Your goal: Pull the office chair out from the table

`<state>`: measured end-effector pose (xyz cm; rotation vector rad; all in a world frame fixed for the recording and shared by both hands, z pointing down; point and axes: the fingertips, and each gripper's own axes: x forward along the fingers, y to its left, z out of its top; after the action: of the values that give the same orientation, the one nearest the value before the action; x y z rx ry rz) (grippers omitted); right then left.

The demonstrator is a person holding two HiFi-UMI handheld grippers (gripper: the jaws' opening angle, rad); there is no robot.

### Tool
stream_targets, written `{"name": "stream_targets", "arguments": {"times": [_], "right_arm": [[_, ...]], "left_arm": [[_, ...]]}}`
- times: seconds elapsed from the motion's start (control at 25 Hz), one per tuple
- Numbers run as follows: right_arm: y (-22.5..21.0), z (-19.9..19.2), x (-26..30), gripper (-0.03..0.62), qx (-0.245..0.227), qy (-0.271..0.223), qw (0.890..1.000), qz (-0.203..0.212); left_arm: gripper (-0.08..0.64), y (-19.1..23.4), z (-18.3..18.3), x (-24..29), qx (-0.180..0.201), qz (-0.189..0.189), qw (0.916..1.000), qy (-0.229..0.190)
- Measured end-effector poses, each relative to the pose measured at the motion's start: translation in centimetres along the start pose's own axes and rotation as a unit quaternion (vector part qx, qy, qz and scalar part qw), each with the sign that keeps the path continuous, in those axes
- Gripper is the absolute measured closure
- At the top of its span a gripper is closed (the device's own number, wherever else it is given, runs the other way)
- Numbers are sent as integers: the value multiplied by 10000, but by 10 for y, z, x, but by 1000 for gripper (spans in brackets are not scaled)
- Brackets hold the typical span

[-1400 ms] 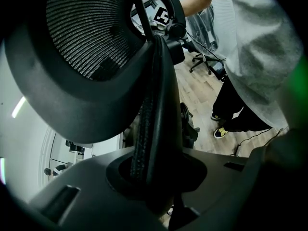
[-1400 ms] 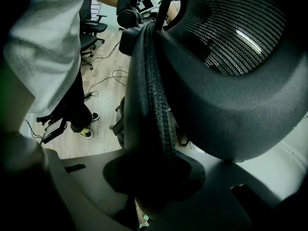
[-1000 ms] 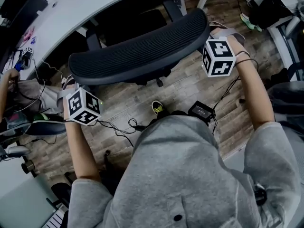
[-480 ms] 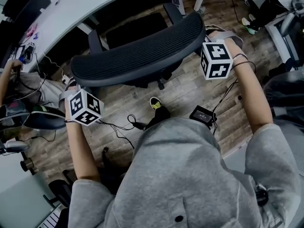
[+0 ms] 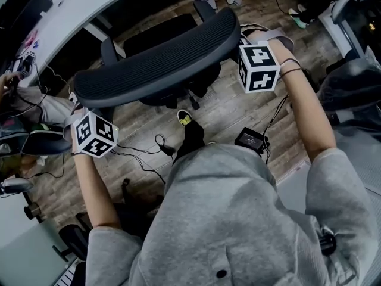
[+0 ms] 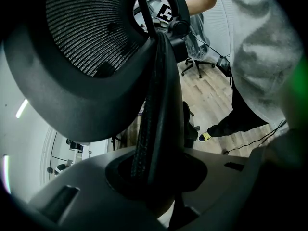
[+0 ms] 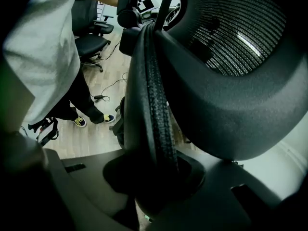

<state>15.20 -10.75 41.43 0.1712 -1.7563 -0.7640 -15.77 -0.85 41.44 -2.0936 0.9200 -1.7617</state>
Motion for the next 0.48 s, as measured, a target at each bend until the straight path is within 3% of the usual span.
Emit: {"name": "stream_targets", "arguments": {"times": [0.48], "right_arm": [[74,11,-50,487,115,62,9999,-3]], "left_arm": [[453,-67,8,-43,102,-53,9999,-90]]}}
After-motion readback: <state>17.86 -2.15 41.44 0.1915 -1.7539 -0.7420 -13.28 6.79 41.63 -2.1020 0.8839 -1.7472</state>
